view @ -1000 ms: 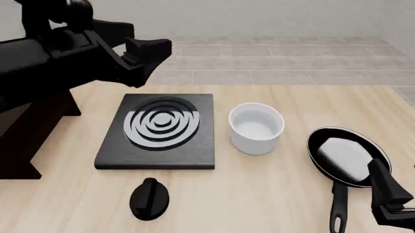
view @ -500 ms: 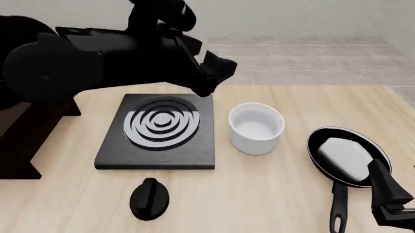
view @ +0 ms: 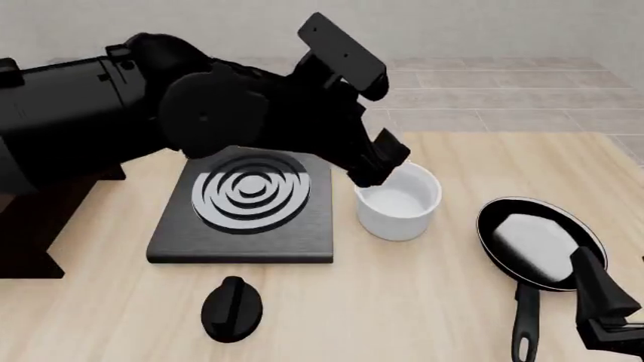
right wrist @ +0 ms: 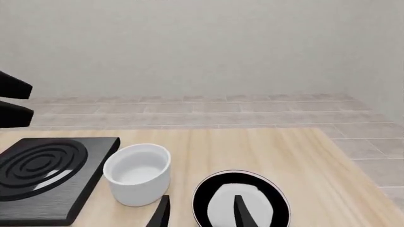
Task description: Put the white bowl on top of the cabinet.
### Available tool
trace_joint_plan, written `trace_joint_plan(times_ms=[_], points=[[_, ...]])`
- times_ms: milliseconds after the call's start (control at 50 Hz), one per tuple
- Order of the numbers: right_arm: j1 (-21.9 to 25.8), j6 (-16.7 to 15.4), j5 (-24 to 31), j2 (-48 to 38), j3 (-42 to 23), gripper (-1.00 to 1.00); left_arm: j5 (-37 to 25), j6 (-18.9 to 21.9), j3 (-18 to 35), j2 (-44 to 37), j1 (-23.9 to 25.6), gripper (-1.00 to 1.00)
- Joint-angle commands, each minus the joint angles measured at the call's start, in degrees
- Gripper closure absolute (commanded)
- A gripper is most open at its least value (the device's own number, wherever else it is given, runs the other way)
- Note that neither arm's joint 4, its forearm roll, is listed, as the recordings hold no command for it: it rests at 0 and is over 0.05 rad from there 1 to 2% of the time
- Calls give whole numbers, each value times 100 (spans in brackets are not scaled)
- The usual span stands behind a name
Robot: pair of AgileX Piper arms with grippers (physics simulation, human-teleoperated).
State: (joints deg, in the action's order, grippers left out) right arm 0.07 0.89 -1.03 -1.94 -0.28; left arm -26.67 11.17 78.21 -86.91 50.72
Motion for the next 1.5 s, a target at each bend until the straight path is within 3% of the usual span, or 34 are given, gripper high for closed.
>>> trace_joint_plan(times_ms=[20,300,640,820,960,1500], points=[[3,-26,3,21,0,-100,-331,255,338,-557,255,-100],[5,-37,82,96,-12,-100,-728,336,571,-1029,413,-100],[2,37,21,0,5,-100,-1123,1283,1037,-1424,158,-100],[8,-28,143,137,-26,-100,-1113,1655,915,-1706,45,-100],[9,-36,60,85,0,-100,-1367,1597,1302,-1931,8,-100],[7,6,21,17,0,-100,-1544,1693,1507,-2433,66,-100]])
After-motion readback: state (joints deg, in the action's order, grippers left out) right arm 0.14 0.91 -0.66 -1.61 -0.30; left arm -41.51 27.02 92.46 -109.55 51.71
